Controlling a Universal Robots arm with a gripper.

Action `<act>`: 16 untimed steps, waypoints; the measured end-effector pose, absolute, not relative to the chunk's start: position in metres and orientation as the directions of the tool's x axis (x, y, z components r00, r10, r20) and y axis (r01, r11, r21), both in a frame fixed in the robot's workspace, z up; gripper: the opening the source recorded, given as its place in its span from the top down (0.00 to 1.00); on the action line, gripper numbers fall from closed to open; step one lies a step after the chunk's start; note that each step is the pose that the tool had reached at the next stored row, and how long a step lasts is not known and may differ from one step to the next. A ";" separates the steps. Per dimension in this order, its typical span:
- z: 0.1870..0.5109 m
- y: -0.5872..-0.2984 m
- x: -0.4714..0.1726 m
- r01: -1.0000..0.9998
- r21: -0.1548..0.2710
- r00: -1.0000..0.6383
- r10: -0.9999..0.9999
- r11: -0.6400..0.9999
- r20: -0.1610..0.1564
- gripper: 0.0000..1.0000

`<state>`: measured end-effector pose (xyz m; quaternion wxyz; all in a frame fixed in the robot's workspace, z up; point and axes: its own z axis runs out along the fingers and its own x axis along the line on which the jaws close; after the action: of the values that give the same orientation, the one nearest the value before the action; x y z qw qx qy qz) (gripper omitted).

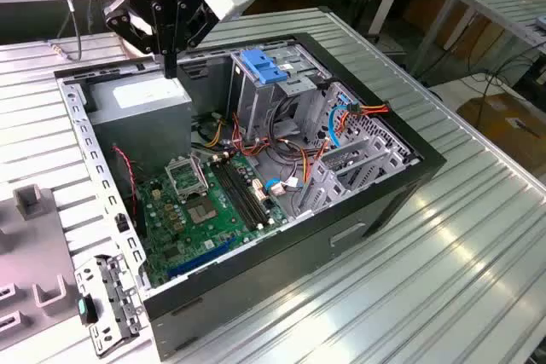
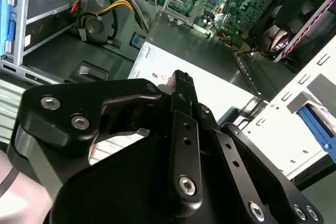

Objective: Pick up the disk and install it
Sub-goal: 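Reach for the disk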

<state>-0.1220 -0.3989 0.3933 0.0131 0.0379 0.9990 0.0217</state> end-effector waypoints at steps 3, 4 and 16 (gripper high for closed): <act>0.393 -0.399 -0.123 0.075 0.044 -0.997 0.076 0.996 -0.024 0.89; 0.393 -0.399 -0.124 0.075 0.044 -0.997 0.076 0.996 -0.024 0.89; 0.393 -0.399 -0.131 0.075 0.044 -0.997 0.076 0.996 -0.024 0.89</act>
<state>-0.1312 -0.3989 0.3933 0.0131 0.0379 0.9990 0.0217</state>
